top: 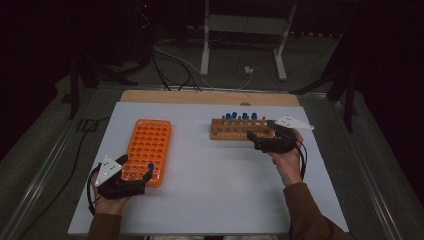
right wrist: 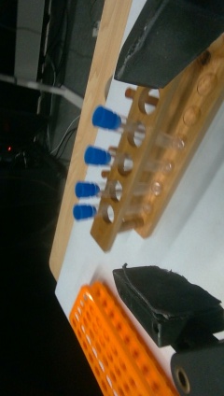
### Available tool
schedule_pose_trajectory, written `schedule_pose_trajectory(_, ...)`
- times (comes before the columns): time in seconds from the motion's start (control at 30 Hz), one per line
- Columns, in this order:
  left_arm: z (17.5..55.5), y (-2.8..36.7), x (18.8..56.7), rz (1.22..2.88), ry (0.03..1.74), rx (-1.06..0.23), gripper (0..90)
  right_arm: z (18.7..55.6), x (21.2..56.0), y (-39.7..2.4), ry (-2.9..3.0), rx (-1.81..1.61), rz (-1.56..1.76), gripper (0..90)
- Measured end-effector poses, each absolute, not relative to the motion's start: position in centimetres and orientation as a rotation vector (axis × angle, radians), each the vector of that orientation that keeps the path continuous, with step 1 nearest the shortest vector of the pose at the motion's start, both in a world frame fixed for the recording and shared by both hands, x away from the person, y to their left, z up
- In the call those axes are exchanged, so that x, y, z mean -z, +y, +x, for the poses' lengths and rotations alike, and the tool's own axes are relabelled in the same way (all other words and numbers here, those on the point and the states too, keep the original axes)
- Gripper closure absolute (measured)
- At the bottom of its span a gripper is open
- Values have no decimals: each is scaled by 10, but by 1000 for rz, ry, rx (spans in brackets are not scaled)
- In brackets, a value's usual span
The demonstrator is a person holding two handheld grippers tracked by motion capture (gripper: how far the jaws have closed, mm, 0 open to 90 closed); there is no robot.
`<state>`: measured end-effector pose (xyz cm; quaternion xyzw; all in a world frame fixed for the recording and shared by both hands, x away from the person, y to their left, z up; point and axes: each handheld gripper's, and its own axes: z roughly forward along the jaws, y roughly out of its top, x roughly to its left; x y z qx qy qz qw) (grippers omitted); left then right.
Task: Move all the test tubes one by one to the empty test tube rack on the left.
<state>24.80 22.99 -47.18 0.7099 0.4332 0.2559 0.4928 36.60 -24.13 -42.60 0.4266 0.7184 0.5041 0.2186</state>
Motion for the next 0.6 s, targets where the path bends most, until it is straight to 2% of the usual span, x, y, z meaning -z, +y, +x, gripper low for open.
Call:
schedule_pose_trajectory(0.43,247,230,471,1717,1049,-616,5,406,425,-249,1950,-1258,1290,77)
schedule_pose_trajectory(0.6,247,229,470,1718,1048,-616,5,416,436,-249,1964,-1256,1336,160)
